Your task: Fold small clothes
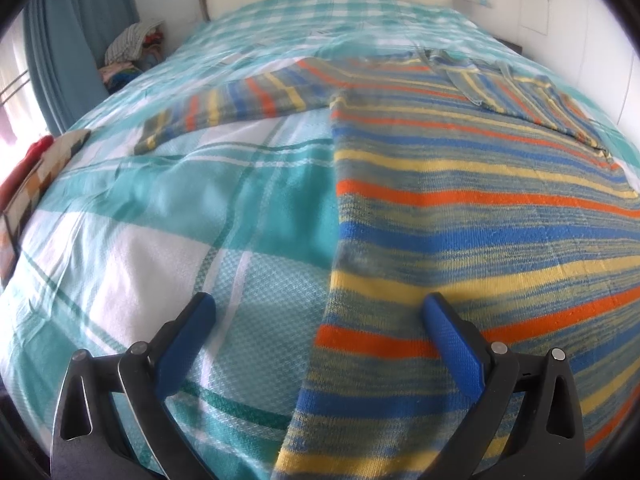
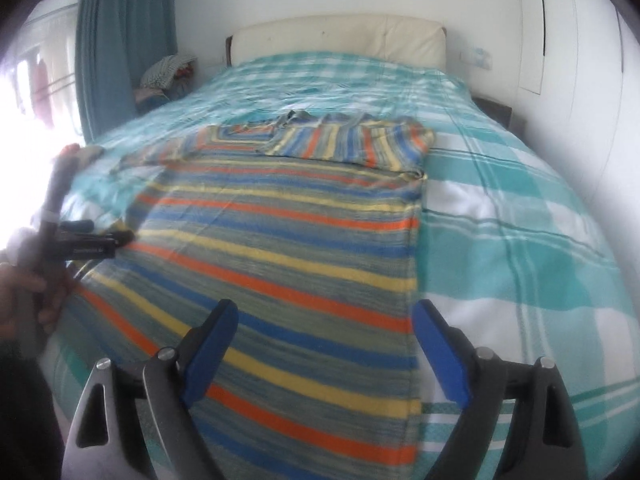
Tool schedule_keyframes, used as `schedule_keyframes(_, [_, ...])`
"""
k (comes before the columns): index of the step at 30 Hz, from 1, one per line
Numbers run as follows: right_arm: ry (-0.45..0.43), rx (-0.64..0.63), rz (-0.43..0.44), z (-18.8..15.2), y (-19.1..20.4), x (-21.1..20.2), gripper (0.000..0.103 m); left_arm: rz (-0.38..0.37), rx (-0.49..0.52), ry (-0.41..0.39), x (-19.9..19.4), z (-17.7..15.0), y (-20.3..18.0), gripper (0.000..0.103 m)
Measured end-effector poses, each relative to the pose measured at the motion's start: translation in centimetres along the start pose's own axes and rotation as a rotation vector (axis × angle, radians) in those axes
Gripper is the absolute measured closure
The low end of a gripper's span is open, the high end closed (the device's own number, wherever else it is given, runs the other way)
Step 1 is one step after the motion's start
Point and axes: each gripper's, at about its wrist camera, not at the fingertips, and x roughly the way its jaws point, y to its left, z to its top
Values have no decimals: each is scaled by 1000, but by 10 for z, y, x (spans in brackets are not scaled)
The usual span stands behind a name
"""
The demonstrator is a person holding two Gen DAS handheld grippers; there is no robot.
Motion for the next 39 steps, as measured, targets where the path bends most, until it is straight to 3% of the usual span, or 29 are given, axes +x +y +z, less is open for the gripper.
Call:
schedule_keyframes(5, [85,-49,17,-12,17,24,15,0,-1,1,0,0,-1,0])
schedule_keyframes(31, [74,-33,-8,-24,14,36,2,-6,-2,10,0,1,0,0])
schedule_keyframes(32, [74,-33,-10,-24,15,36,2,-21,3,30,-1,2,2,1])
schedule_keyframes(34, [76,-34,-13,-24,15,36,2,-125,-1,96,-9,13,13,1])
schedule_keyframes(35, [77,-33,-15,-24,16,36,2,-209,-44,84,-21,25,32,1])
schedule_keyframes(36, [76,-33,-17,-24,16,36,2,-241,-87,60,-29,35,49,1])
schedule_keyframes(39, [77,-33,-16,-24,16,36,1,-266,-202,-10,-40,77,111,1])
